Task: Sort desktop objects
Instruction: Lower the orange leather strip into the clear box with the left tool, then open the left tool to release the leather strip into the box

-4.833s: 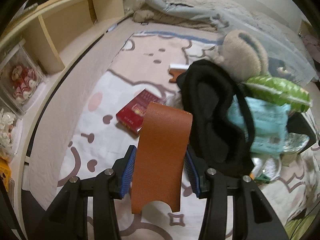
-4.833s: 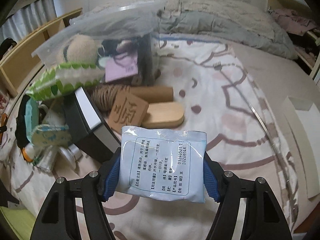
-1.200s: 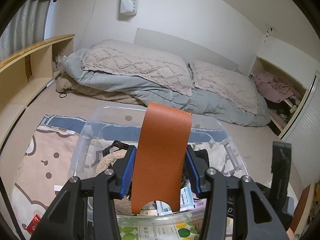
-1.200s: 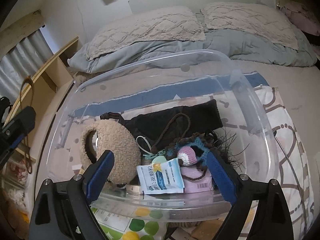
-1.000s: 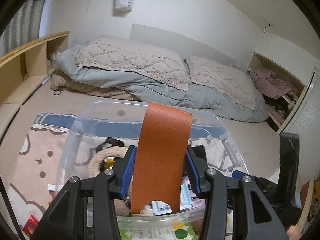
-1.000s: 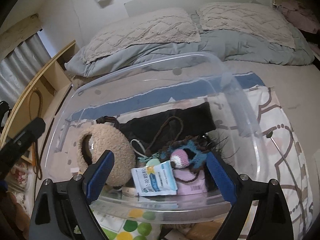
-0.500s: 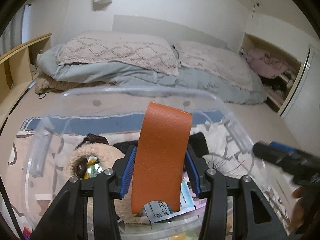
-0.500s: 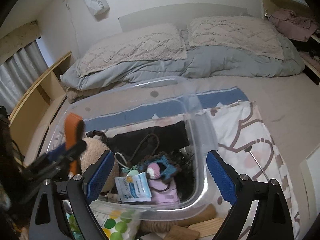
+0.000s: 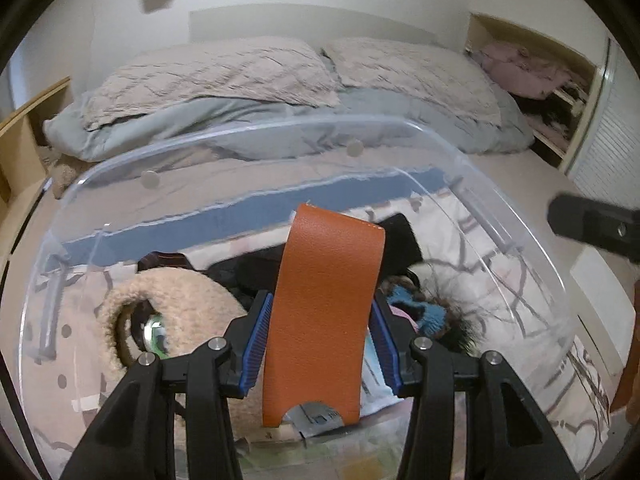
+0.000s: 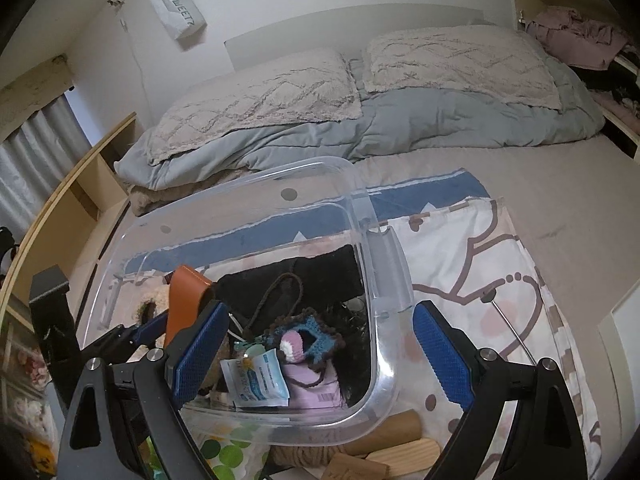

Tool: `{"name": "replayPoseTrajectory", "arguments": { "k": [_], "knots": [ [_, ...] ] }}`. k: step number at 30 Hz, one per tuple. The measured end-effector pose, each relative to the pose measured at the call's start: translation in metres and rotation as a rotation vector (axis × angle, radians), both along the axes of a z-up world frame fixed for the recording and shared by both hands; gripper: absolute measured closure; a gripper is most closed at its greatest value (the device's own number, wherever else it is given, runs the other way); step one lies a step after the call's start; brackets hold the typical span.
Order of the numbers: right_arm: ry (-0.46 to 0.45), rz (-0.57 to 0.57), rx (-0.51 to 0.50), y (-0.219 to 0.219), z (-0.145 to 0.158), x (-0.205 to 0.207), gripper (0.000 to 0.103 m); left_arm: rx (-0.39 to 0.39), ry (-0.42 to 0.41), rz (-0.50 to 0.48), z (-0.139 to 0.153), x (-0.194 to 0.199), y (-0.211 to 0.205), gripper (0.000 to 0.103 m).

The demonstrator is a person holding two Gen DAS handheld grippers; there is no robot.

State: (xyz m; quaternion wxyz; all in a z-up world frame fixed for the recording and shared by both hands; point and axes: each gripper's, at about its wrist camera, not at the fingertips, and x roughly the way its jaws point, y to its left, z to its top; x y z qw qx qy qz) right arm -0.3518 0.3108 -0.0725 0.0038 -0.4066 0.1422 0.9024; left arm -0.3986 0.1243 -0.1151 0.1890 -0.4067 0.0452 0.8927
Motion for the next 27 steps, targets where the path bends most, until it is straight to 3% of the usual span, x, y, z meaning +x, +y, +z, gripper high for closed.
{"name": "replayPoseTrajectory", "arguments": {
  "k": [4,8,12,27],
  "knots": [
    [0.002,-0.002,-0.011,0.002,0.001,0.001,0.010,0.010,-0.052,-0.080,-0.004,0.004,0.011,0.055],
    [0.005,-0.005,-0.020,0.003,0.003,0.003,0.010,0.067,-0.111,-0.108,-0.007,0.005,0.014,0.054],
    [0.008,-0.009,-0.020,0.004,0.005,0.005,0.010,0.124,-0.142,-0.110,-0.006,0.005,0.011,0.031],
    [0.009,-0.002,-0.045,-0.001,0.006,0.009,0.010,0.139,-0.114,-0.063,0.012,0.015,-0.006,0.030]
  ]
}}
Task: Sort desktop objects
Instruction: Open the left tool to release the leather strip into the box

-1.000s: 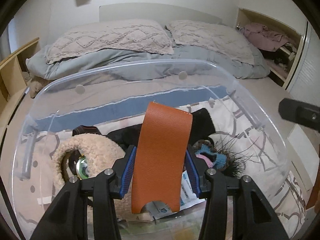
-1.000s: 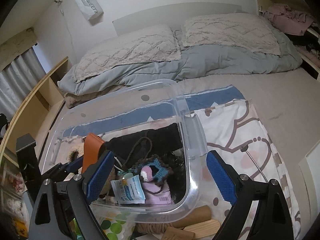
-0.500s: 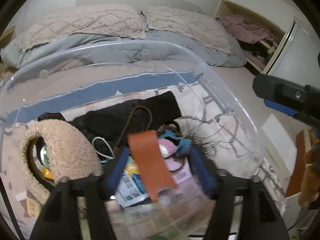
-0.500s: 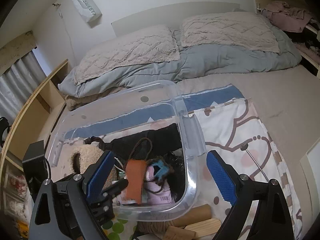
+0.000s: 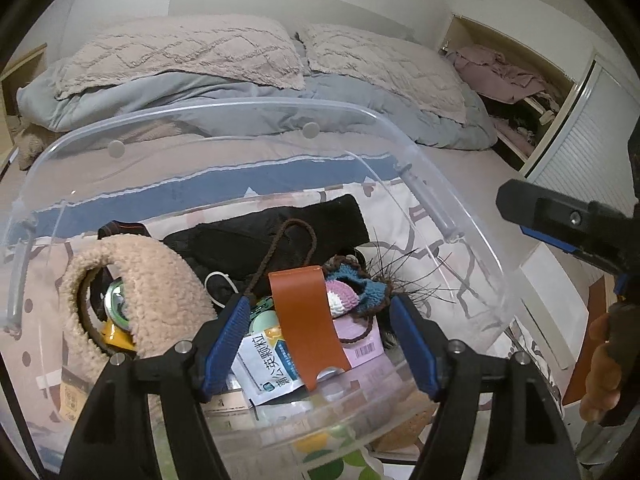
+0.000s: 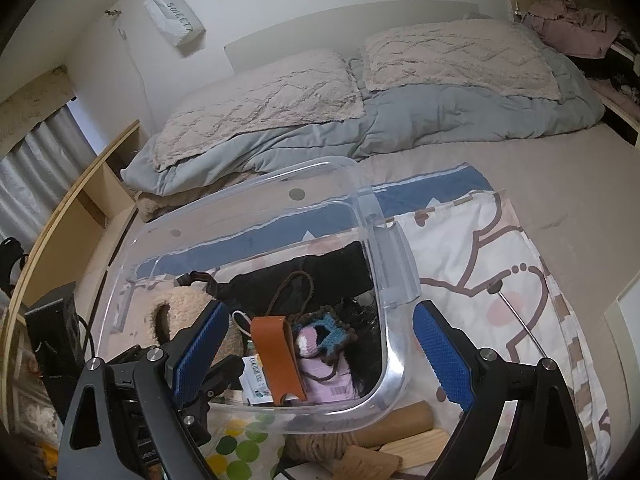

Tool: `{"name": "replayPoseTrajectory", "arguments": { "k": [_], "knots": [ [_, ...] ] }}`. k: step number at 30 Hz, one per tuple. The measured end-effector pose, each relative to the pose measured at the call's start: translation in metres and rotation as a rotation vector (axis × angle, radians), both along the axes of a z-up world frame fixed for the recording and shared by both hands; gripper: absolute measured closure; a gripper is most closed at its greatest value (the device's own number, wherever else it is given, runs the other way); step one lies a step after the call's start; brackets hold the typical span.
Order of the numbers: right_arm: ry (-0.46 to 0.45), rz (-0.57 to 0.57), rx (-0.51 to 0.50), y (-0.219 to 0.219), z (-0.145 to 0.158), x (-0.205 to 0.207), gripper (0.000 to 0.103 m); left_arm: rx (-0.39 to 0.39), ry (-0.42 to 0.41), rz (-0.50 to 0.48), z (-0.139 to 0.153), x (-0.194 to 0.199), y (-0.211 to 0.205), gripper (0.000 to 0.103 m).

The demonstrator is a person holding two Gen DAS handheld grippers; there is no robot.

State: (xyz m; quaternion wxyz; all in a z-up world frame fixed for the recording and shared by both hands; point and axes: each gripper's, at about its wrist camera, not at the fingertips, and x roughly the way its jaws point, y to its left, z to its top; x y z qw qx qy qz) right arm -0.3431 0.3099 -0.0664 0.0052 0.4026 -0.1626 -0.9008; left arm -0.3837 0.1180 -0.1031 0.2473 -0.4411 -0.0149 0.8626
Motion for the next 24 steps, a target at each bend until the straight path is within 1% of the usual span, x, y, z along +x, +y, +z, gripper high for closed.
{"name": "replayPoseTrajectory", "arguments": {
  "k": [9,12,13,18,20,21,22,24],
  "knots": [
    [0.035,0.004,-0.005,-0.003,0.009,0.012,0.010,0.015,0.043,0.046,0.021,0.013,-0.015,0.030],
    [0.053,0.005,-0.006,-0.004,0.013,0.016,0.010,0.025,0.060,0.073,0.028,0.018,-0.022,0.024],
    [0.059,0.007,-0.007,-0.004,0.014,0.018,0.010,0.028,0.068,0.081,0.031,0.020,-0.024,0.024],
    [0.120,0.041,-0.023,-0.007,0.022,0.027,0.010,0.036,0.089,0.113,0.039,0.028,-0.034,0.024],
    [0.141,0.049,-0.010,-0.010,0.026,0.031,0.010,0.034,0.102,0.129,0.043,0.032,-0.038,0.021],
    [0.152,0.052,-0.006,-0.011,0.027,0.033,0.010,0.035,0.109,0.138,0.045,0.034,-0.040,0.015],
    [0.162,0.057,-0.004,-0.012,0.029,0.035,0.010,0.036,0.117,0.147,0.047,0.036,-0.042,0.011],
    [0.177,0.055,0.002,-0.014,0.031,0.039,0.010,0.034,0.134,0.167,0.052,0.041,-0.047,0.010]
  ]
}}
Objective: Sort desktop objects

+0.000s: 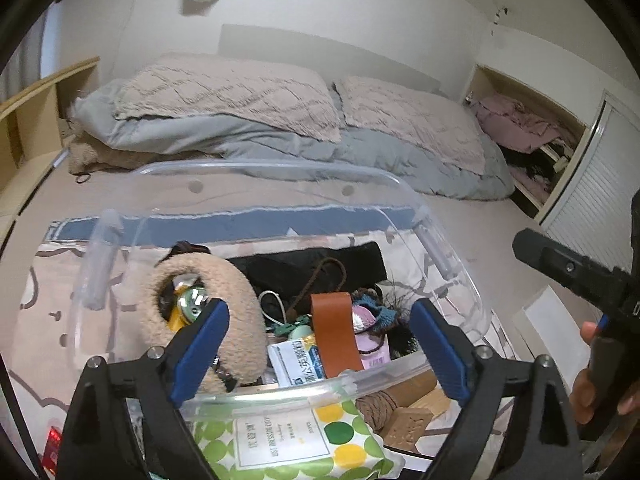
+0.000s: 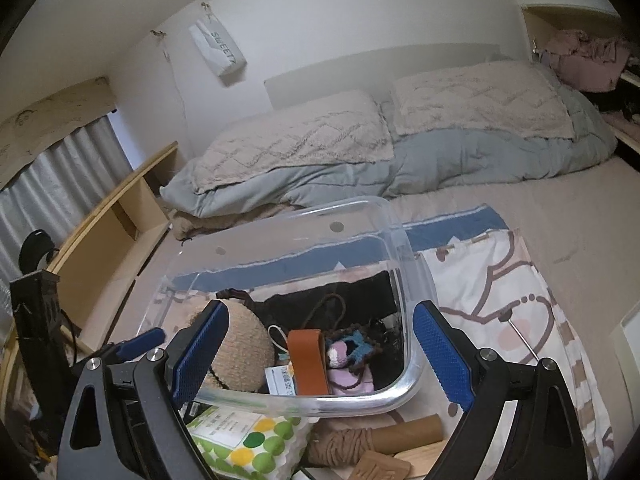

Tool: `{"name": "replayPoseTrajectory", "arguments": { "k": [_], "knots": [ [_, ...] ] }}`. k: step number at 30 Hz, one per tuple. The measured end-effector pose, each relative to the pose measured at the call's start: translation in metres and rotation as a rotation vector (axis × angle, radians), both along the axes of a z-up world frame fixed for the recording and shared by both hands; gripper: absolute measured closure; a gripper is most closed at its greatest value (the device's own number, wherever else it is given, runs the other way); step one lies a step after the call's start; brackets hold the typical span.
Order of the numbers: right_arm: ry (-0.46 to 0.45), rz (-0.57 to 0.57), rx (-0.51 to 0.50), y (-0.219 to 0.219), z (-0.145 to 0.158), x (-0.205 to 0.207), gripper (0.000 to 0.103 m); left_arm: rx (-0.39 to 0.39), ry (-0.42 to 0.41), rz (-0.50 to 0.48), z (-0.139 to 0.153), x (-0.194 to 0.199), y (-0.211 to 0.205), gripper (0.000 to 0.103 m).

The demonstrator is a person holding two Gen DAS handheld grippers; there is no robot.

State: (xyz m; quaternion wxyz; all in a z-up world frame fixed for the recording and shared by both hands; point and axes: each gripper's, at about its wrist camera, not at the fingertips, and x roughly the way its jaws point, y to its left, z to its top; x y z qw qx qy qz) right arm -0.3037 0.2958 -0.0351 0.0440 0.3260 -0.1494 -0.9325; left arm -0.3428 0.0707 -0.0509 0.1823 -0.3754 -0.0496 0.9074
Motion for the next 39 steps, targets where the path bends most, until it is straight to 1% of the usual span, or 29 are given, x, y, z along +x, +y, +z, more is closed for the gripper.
{"name": "replayPoseTrajectory", "arguments": {
  "k": [2,3,7,11,13,17,22,28,33,39],
  "knots": [
    [0.018,-0.004,0.006,-0.001,0.002,0.005,0.007,-0.009,0.008,0.015,0.004,0.005,-0.004,0.009],
    [0.025,-0.008,0.008,-0.001,0.003,0.007,0.000,-0.015,0.015,0.025,0.007,0.007,-0.006,0.009],
    [0.054,-0.019,0.020,-0.003,0.011,0.017,0.000,-0.023,0.045,0.049,0.017,0.019,-0.013,0.004],
    [0.066,-0.024,0.046,-0.007,0.019,0.027,0.000,-0.016,0.073,0.071,0.031,0.032,-0.020,0.004],
    [0.077,-0.018,0.076,-0.011,0.023,0.032,0.000,-0.015,0.096,0.082,0.041,0.042,-0.023,0.000],
    [0.100,0.001,0.111,-0.016,0.032,0.047,0.000,-0.028,0.132,0.095,0.057,0.060,-0.029,0.000],
    [0.100,-0.018,0.062,-0.011,0.043,0.065,0.000,-0.023,0.168,0.142,0.076,0.084,-0.040,0.000],
    [0.135,-0.017,0.048,-0.011,0.062,0.090,0.000,-0.040,0.204,0.219,0.094,0.110,-0.051,0.000],
    [0.150,-0.032,0.080,-0.017,0.071,0.110,0.000,-0.025,0.216,0.241,0.103,0.131,-0.054,0.000],
    [0.170,-0.031,0.097,-0.022,0.079,0.133,0.000,-0.072,0.268,0.249,0.110,0.163,-0.050,0.000]
  ]
}}
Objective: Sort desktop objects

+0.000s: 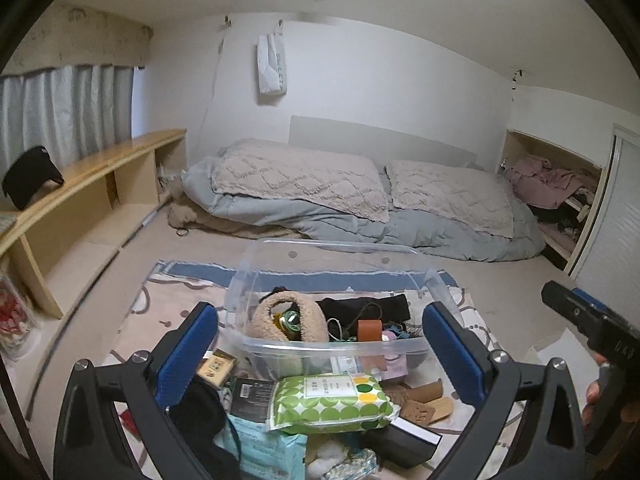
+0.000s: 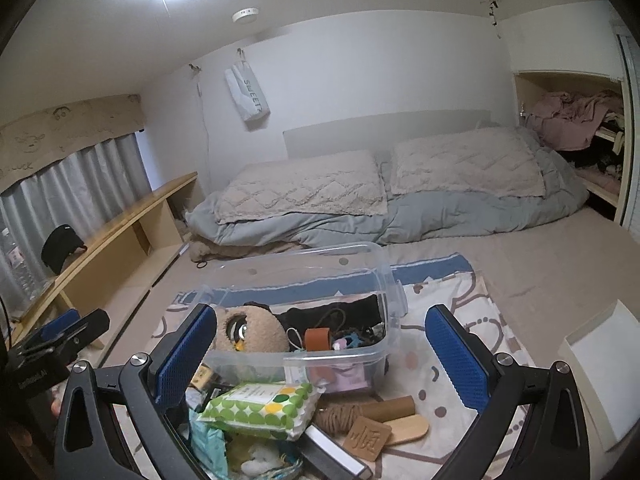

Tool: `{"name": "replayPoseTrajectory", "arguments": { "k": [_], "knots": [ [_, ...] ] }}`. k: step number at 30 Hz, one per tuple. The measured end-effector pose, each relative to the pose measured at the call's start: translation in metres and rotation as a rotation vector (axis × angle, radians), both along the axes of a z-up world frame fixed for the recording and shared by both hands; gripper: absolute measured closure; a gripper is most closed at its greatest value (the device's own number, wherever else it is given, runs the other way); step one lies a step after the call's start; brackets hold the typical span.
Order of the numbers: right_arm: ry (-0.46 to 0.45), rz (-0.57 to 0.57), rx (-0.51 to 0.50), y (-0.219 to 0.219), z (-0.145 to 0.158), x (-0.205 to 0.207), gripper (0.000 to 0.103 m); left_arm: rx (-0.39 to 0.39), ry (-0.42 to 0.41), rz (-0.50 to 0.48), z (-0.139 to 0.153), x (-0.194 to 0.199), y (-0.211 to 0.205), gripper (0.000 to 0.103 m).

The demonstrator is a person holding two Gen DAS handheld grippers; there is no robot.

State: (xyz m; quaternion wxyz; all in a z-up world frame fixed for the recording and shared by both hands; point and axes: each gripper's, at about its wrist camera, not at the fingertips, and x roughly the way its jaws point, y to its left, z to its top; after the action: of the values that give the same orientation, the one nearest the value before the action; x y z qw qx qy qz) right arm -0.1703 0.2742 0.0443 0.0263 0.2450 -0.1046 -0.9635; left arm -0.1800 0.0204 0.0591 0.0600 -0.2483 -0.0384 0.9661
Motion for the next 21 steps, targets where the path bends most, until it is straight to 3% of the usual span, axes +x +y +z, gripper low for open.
{"name": "replayPoseTrajectory", "arguments": {
  "k": [11,18,21],
  "knots": [
    [-0.009,-0.026,0.042,0.008,-0.007,0.038,0.000,-0.119,0.039,0.006,-0.010,0.043,0.007,0.000],
    [-0.021,-0.040,0.064,0.015,-0.013,0.058,0.000,-0.123,0.027,0.039,-0.020,0.063,0.004,0.000],
    [-0.023,-0.026,0.090,0.012,-0.016,0.068,0.000,-0.148,0.059,0.065,-0.022,0.076,0.005,0.000]
  ]
}}
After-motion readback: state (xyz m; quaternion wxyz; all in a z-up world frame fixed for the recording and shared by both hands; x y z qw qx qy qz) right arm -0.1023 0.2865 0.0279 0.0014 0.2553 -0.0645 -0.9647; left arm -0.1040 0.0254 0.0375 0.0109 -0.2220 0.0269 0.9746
